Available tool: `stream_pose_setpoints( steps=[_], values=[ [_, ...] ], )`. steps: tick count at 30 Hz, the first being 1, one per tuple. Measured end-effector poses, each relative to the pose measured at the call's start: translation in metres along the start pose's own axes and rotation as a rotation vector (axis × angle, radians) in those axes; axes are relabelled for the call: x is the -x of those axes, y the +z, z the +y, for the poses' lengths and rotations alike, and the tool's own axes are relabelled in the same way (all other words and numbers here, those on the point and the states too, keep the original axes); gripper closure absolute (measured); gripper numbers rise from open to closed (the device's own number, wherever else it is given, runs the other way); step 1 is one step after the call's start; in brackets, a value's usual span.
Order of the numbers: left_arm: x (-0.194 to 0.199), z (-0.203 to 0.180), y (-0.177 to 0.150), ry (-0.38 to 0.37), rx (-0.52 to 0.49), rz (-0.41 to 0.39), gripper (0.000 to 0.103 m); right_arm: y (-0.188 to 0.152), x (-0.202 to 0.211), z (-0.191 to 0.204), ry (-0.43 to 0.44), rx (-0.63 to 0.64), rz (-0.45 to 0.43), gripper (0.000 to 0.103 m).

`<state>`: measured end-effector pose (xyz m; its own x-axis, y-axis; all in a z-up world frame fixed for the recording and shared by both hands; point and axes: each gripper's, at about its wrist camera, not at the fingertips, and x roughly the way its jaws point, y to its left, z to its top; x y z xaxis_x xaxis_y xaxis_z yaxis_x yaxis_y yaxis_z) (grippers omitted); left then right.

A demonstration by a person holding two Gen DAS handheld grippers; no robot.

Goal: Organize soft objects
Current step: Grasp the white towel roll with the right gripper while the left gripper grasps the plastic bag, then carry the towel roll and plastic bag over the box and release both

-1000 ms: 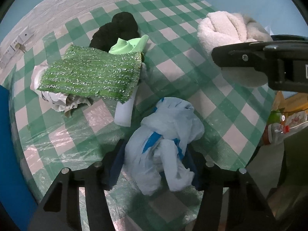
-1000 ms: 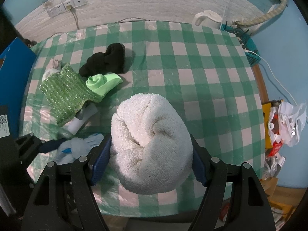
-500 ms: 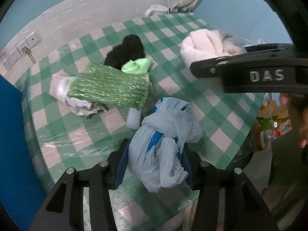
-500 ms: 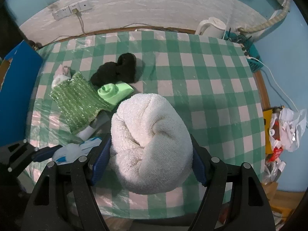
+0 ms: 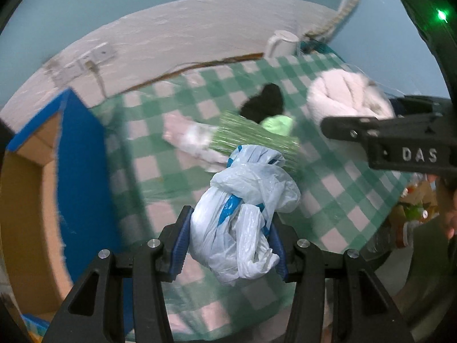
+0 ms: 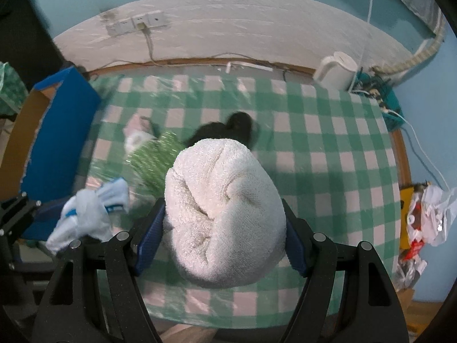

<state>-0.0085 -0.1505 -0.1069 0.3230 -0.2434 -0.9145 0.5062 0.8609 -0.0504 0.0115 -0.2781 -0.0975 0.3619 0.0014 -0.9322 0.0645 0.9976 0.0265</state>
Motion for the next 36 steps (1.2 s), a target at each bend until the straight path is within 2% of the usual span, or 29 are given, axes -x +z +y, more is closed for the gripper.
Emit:
stream_pose_setpoints(
  steps=[15,36],
  values=[
    [0.044,0.062,0.003,0.088,0.099,-0.106,0.052,0.026,0.027,0.080,0.077,0.118,-0.061,0.029],
    [0.077,0.143,-0.021,0.189,0.237,-0.164,0.052,0.052,0.039,0.182,0.144,0.270,-0.090,0.029]
  ],
)
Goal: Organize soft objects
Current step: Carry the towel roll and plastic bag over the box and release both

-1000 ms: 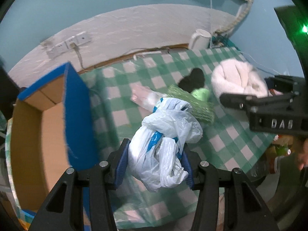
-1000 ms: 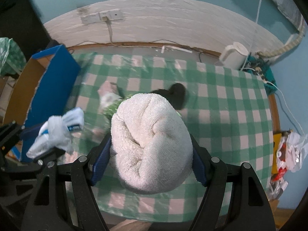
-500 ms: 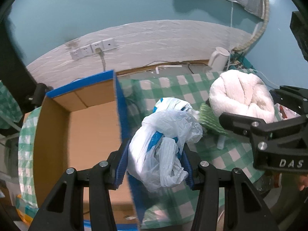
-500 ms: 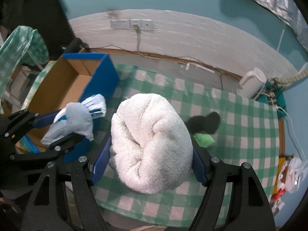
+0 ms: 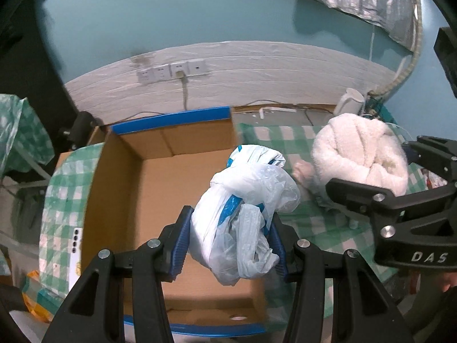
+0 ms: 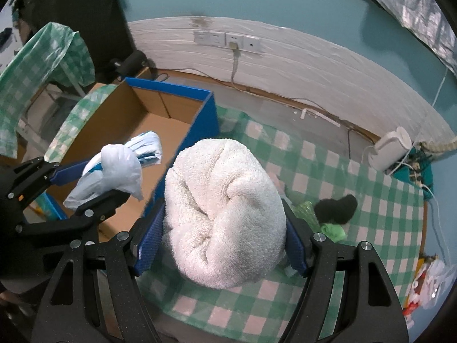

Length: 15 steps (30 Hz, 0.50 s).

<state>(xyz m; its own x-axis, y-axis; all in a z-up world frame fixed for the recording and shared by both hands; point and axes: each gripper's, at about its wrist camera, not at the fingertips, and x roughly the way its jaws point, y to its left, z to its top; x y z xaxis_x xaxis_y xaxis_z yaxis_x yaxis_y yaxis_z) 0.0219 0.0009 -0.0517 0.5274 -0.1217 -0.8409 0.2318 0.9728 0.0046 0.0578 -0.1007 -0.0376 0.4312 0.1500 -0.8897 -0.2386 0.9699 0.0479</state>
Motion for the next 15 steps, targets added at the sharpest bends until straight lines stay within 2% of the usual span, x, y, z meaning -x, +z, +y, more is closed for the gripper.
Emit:
stream_pose_setpoints(
  steps=[15],
  values=[
    [0.000,0.071,-0.017,0.075,0.145,0.022,0.052,0.029,-0.020,0.054,0.032,0.078,0.011,0.029]
  ],
)
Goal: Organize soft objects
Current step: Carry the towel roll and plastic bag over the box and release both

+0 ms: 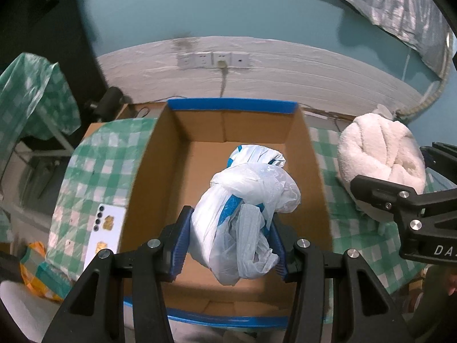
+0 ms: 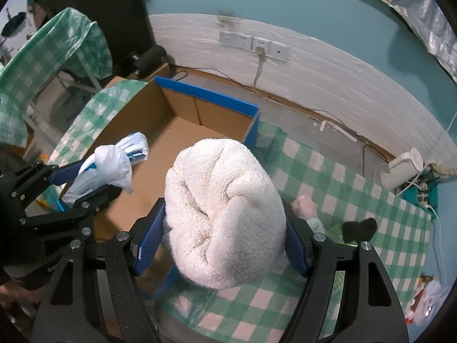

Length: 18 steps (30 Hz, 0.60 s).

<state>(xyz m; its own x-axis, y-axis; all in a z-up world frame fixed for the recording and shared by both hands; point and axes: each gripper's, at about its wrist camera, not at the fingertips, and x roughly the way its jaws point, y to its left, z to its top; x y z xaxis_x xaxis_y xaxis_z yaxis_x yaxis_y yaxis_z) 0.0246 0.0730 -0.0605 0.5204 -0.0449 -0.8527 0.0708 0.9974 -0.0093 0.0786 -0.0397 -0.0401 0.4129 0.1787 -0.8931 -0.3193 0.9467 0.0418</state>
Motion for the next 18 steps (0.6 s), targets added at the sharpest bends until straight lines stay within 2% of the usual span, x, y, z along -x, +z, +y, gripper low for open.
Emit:
stream_pose_setpoints(
  steps=[8,13,16,18],
  values=[
    [-0.013,0.032,-0.005,0.043,0.068,0.039,0.052,0.009,-0.025,0.018,0.045,0.014,0.032,0.027],
    [-0.022,0.041,-0.008,0.088,0.094,0.057,0.051,0.012,-0.034,0.031,0.045,0.038,0.032,0.026],
    [-0.027,0.045,-0.010,0.106,0.118,0.074,0.045,0.015,-0.036,0.034,0.067,0.037,0.029,0.024],
    [-0.029,0.047,-0.010,0.113,0.131,0.086,0.035,0.017,-0.037,0.036,0.073,0.046,0.026,0.022]
  ],
)
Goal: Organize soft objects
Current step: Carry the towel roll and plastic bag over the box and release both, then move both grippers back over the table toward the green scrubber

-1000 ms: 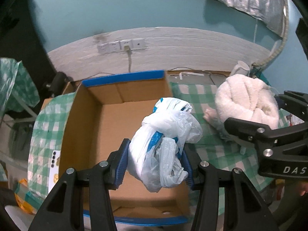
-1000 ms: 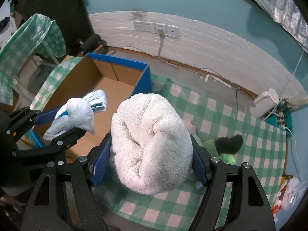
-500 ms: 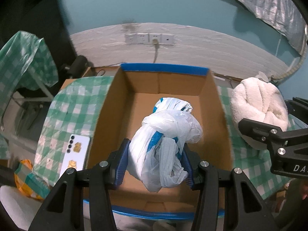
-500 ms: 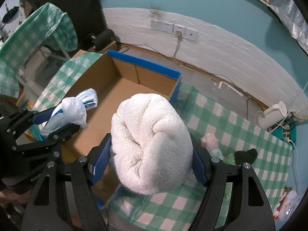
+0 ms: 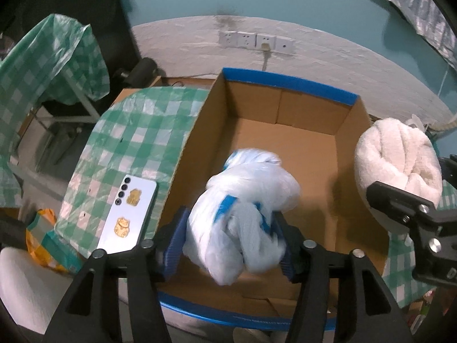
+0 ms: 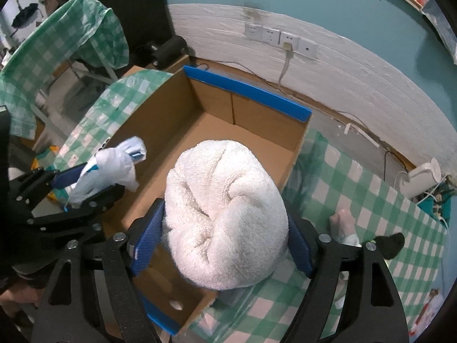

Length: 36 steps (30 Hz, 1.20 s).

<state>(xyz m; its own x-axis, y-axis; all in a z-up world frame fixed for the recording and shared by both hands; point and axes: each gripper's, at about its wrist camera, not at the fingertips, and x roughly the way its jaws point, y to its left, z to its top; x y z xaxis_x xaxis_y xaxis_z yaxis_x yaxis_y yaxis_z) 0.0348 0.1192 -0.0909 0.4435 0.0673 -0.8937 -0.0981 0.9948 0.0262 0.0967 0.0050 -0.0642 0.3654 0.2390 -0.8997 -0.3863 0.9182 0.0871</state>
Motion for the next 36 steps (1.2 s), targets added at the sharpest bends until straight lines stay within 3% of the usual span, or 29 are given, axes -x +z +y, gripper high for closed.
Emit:
stream_pose_setpoints(
  steps=[3,8,15,36],
  values=[
    [-0.002,0.002,0.000,0.011,0.009,0.005,0.026,0.003,0.002,0.002,-0.004,0.015,-0.020,0.015],
    [-0.004,0.003,0.001,0.025,0.023,0.015,0.026,0.004,0.009,-0.003,0.006,-0.005,-0.051,0.015],
    [-0.002,-0.002,0.004,-0.017,0.036,0.012,0.024,-0.001,0.010,-0.019,-0.016,-0.044,-0.047,0.015],
    [0.012,-0.052,0.007,-0.139,-0.108,-0.054,0.022,-0.030,0.029,-0.074,-0.094,-0.116,-0.055,0.015]
  ],
)
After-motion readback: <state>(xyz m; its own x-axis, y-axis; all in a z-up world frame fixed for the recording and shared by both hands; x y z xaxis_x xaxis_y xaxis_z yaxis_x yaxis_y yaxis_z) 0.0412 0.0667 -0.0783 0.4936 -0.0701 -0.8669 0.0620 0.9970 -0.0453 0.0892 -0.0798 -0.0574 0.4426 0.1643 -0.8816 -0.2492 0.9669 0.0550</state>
